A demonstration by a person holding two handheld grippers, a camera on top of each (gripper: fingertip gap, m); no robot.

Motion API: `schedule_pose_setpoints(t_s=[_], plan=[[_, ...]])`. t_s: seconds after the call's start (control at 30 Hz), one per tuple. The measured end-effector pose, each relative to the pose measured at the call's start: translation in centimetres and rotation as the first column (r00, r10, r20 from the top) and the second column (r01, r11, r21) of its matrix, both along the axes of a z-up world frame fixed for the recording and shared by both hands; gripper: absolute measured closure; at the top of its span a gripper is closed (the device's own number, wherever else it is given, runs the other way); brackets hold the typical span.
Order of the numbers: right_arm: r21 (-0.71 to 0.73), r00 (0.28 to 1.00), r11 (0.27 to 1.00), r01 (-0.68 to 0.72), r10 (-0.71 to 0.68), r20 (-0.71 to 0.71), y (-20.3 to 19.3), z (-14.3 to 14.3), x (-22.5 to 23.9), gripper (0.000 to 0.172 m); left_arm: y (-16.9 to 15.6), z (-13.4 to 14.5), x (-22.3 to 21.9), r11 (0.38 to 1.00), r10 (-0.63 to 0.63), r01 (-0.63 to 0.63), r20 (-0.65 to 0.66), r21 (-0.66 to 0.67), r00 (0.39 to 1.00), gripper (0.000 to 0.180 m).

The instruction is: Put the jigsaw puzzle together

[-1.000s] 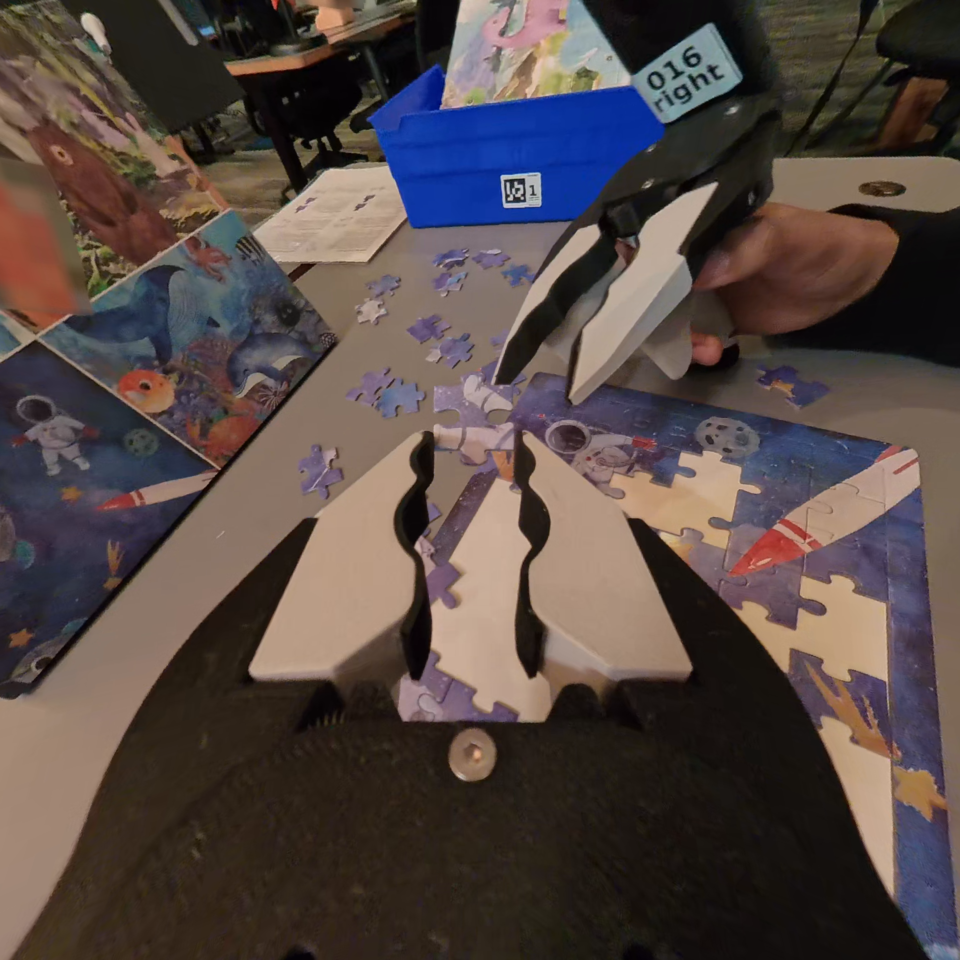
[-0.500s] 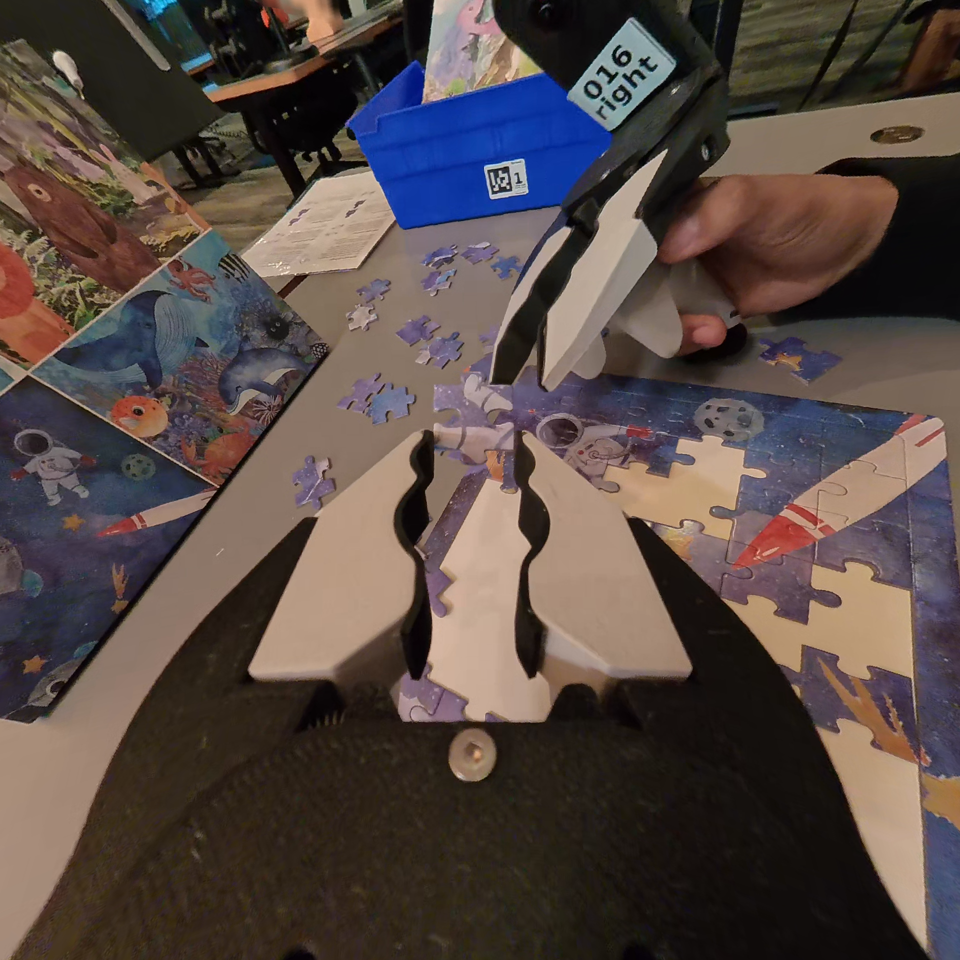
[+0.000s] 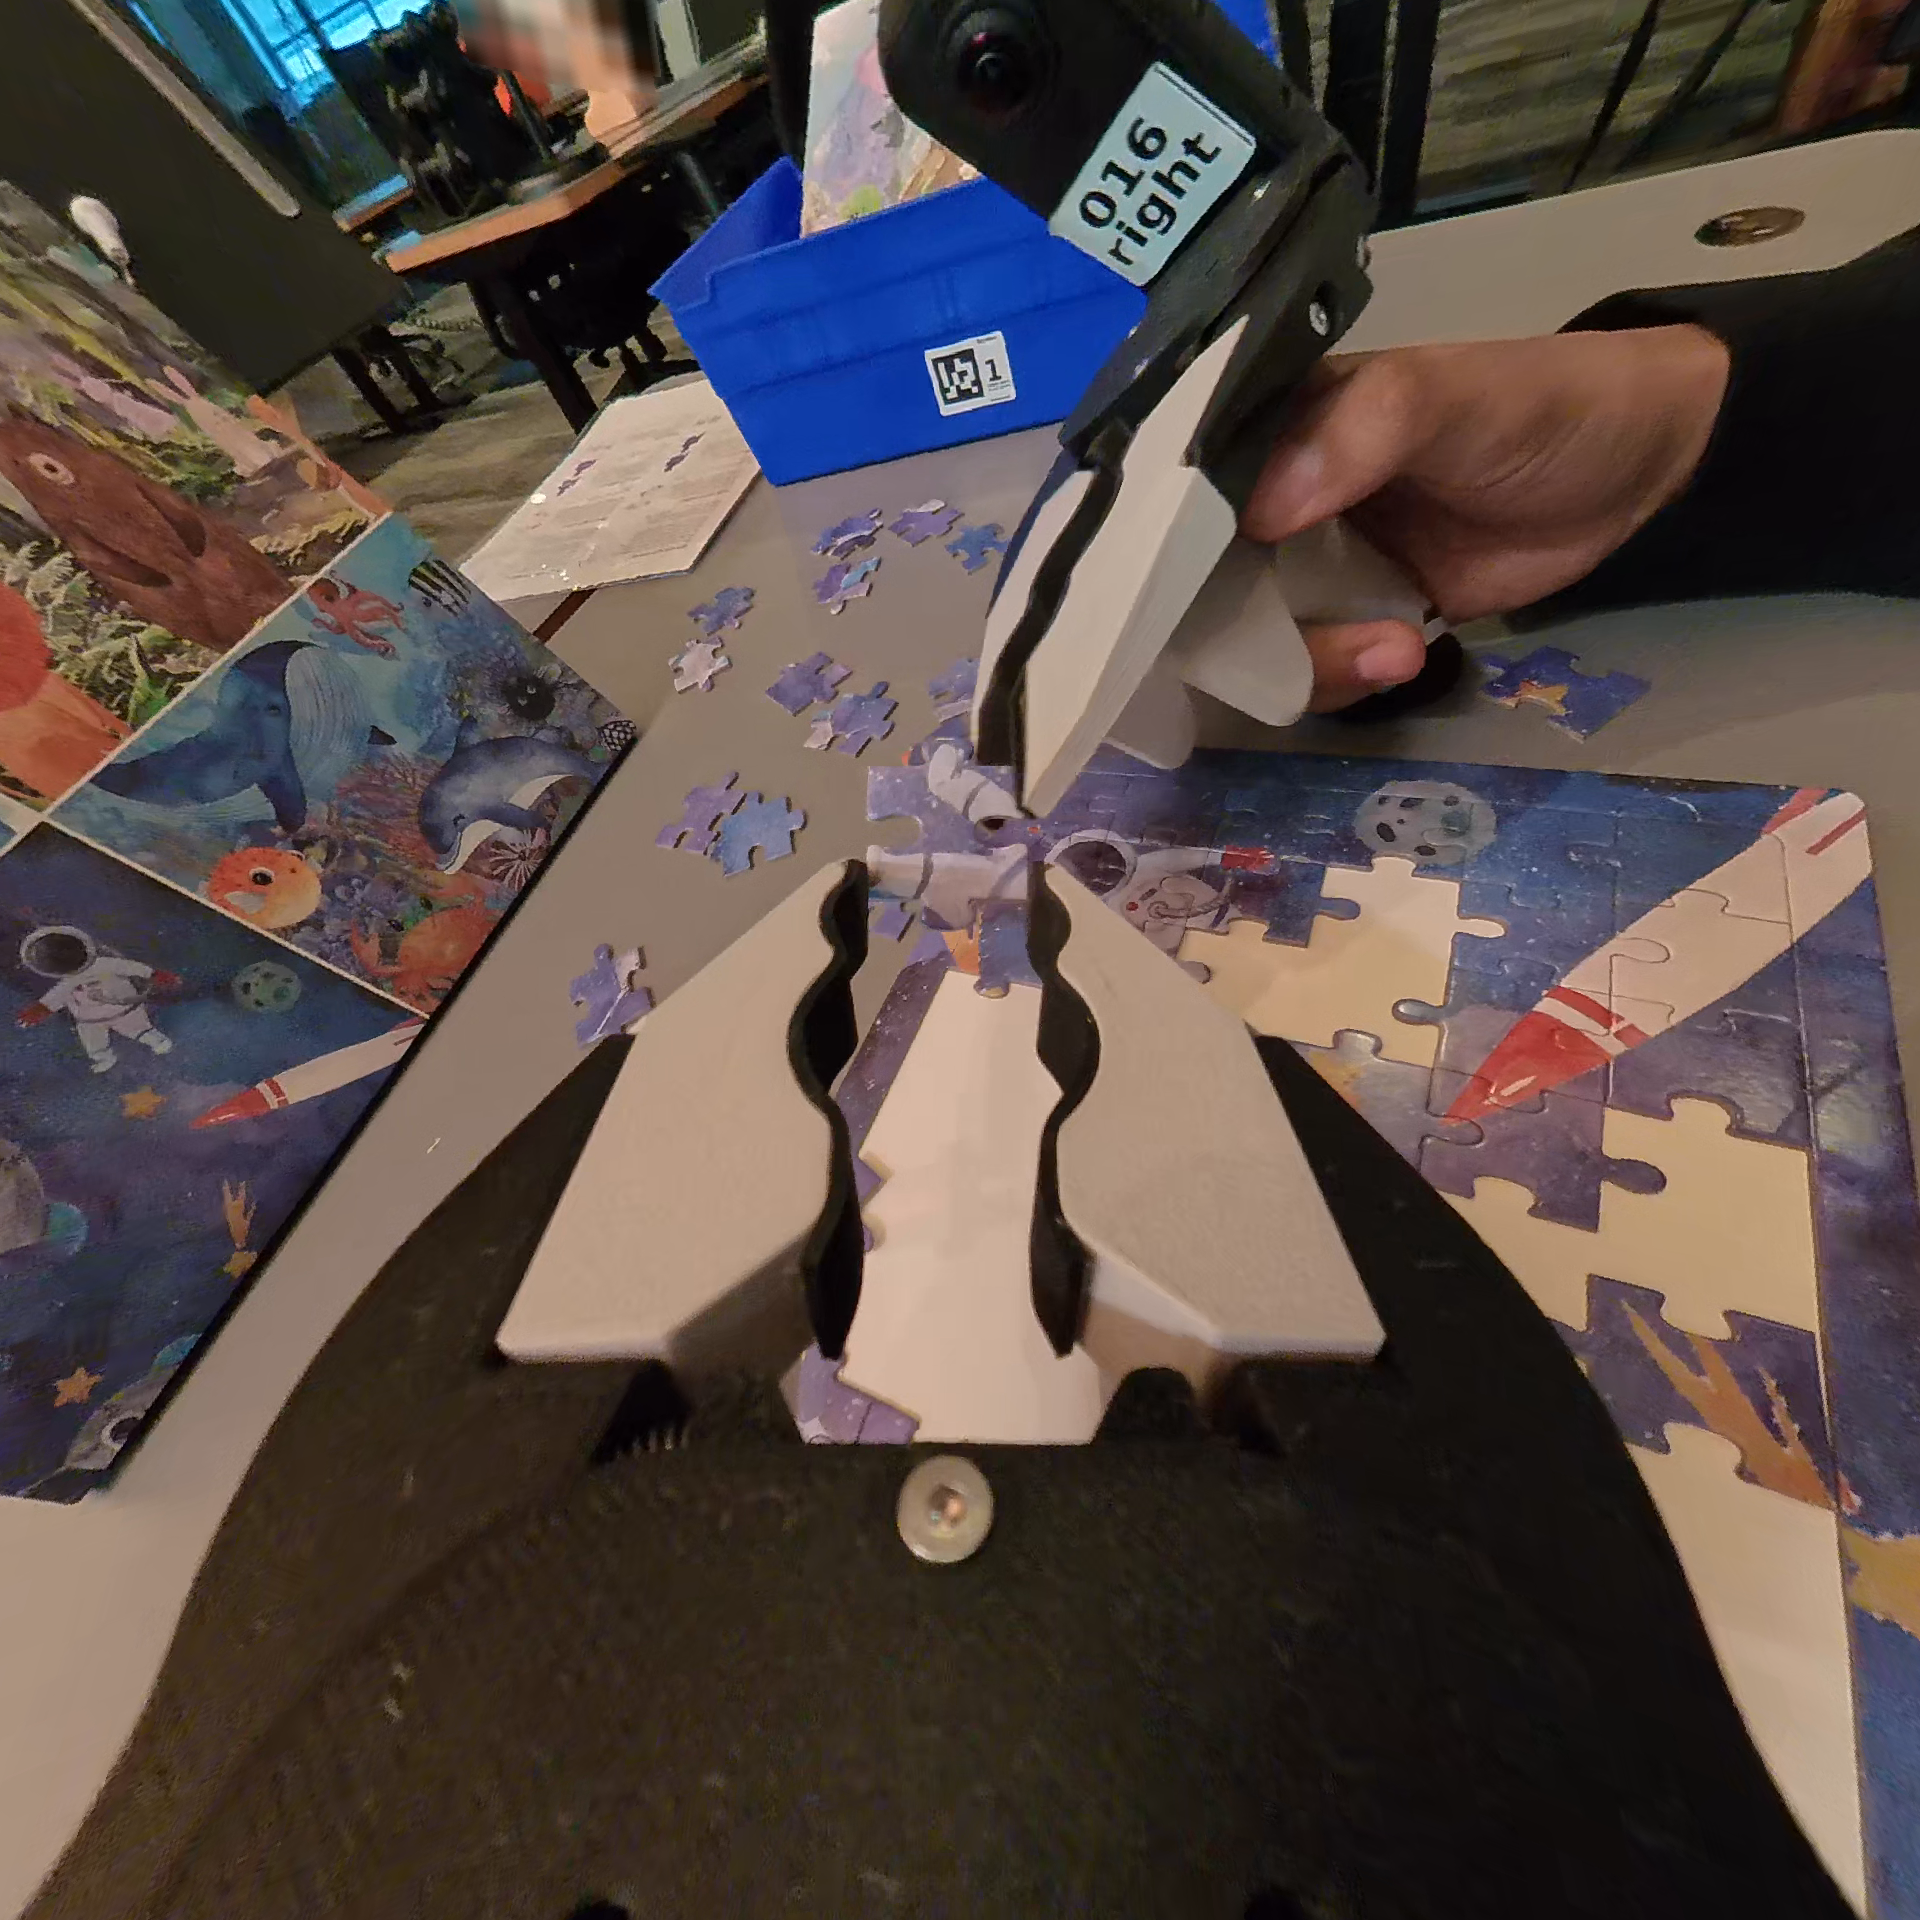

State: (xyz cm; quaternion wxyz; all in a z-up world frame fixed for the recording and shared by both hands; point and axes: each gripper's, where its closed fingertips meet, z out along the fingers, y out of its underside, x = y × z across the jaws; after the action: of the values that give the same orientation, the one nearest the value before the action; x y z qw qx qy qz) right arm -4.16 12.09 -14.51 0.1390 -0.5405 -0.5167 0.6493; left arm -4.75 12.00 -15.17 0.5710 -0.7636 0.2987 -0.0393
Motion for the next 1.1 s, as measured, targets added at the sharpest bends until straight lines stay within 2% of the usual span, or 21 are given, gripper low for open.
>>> schedule_pose_setpoints(t_s=[0.2,0.4,0.5,0.63,0.7,0.77,0.83,0.97,1.1], plan=[[-0.007,1.0,1.0,0.031,-0.031,0.006,0.7,0.1,0.1,0.17,-0.1,-0.2,0.2,1.0,-0.025,0.025,0.007,0.001,1.0,0.155],[0.045,0.999,0.998,0.045,-0.044,-0.017,1.6,0.6,1.0,0.172,-0.5,-0.3,0.4,0.992,-0.084,0.099,0.175,-0.081,0.981,0.144],[0.14,1.0,0.99,-0.015,0.017,-0.012,0.8,0.4,1.7,0.172,-1.0,0.1,1.0,0.977,-0.129,0.174,0.319,-0.119,0.939,0.14],[0.233,0.994,0.966,-0.108,0.113,-0.008,-1.1,0.3,2.3,0.172,-2.3,-0.3,2.7,0.913,-0.208,0.343,0.47,-0.221,0.858,0.142],[0.262,0.989,0.954,-0.145,0.147,0.011,-1.8,-0.2,2.4,0.172,-2.6,-0.3,3.1,0.897,-0.226,0.379,0.504,-0.225,0.834,0.148],[0.28,0.986,0.946,-0.166,0.163,0.033,-2.3,-0.7,2.4,0.172,-3.2,-0.3,3.4,0.875,-0.249,0.421,0.524,-0.238,0.814,0.167],[0.26,0.985,0.95,-0.173,0.172,0.027,-2.6,-0.6,2.3,0.172,-3.1,-0.9,3.3,0.871,-0.237,0.413,0.511,-0.265,0.827,0.18],[0.2,0.987,0.968,-0.155,0.162,-0.021,-2.6,0.2,1.9,0.172,-3.4,-1.1,3.7,0.846,-0.237,0.446,0.544,-0.292,0.805,0.179],[0.266,0.995,0.964,-0.021,0.046,-0.088,-1.3,0.7,1.0,0.162,-3.0,-1.5,3.4,0.84,-0.189,0.437,0.582,-0.321,0.791,0.18]])
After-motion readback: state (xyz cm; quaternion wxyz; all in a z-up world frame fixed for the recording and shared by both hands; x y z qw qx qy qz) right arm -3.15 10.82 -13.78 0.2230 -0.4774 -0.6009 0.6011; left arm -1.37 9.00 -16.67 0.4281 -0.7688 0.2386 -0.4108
